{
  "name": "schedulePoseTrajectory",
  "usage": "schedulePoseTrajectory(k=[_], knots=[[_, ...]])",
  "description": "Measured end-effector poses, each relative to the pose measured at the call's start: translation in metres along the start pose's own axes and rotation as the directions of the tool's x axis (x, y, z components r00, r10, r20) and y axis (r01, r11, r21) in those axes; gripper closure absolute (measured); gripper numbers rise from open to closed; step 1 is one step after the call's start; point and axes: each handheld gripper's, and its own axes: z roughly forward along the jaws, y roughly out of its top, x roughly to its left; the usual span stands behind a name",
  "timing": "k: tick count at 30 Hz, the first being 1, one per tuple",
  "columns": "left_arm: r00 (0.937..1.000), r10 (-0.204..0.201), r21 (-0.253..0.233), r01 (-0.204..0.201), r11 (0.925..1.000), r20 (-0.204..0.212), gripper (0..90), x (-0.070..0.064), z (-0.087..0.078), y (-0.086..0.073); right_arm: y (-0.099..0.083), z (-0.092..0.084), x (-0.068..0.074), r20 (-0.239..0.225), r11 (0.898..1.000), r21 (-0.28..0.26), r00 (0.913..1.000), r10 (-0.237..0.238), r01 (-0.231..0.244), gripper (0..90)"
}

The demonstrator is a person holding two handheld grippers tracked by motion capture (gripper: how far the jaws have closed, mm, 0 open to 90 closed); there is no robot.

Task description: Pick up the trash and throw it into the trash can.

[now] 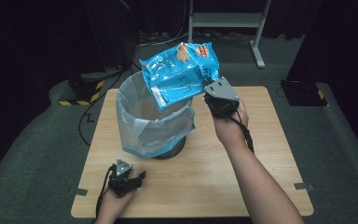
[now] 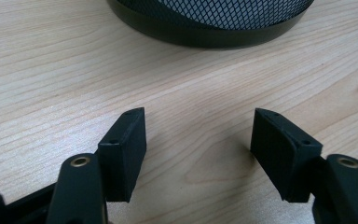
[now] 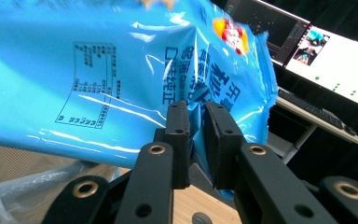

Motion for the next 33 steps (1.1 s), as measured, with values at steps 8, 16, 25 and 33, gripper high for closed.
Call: schedulePoseTrajectory(k=[8,16,25,33], knots=[[1.0000,-0.003,-0.002,0.003,1.0000,-0.001,35.7,0.000,0.000,0.000,0.000,-0.002,0.004,-0.019,1.000,-0.018,0.9998,-0.004,0.004,79.5],[1.0000,-0.001,-0.003,0.001,1.0000,-0.002,35.7,0.000,0.000,0.000,0.003,-0.011,0.011,-0.045,0.999,-0.041,0.9987,-0.024,0.022,80.1],[1.0000,0.005,-0.002,-0.005,1.0000,-0.006,35.7,-0.002,0.001,0.000,0.004,-0.024,0.007,-0.045,0.998,-0.064,0.9989,-0.006,0.003,71.6],[1.0000,0.006,-0.001,-0.006,1.0000,-0.006,35.9,-0.002,0.001,0.000,0.007,-0.025,0.007,-0.060,0.997,-0.078,0.9982,0.009,-0.013,67.3]])
